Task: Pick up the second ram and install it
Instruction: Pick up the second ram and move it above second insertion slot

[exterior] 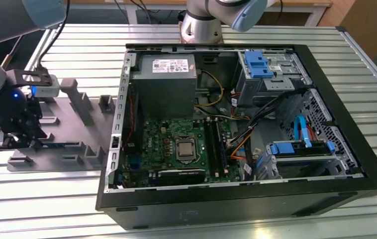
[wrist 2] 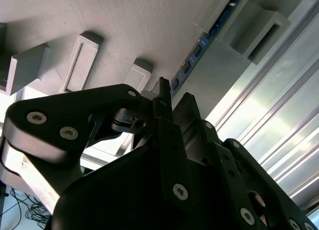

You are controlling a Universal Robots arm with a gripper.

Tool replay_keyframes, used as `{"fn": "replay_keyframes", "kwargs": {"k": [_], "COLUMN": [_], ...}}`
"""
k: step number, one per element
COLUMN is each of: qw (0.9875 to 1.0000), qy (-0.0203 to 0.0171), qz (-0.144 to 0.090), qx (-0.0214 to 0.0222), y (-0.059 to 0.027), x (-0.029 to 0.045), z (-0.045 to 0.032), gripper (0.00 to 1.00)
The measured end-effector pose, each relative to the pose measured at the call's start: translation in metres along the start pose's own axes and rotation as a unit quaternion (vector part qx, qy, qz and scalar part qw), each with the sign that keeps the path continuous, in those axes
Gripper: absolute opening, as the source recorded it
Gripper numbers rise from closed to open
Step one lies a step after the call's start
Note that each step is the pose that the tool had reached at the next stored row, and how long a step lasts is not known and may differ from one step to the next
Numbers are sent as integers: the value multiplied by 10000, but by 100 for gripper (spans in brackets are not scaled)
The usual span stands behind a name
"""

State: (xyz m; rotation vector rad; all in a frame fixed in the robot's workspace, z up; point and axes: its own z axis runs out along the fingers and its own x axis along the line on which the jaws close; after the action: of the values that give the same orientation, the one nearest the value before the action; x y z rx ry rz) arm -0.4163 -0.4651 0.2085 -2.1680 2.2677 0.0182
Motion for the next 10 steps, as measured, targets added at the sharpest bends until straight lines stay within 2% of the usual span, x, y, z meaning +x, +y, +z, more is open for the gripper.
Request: {"fn": "replay_keyframes", "kwargs": {"k": [10], "qw": [10000], "qy": [0], "qz": [0], "qx": [0], "y": [0], "x": [0], "z": [26], "gripper": [30]}}
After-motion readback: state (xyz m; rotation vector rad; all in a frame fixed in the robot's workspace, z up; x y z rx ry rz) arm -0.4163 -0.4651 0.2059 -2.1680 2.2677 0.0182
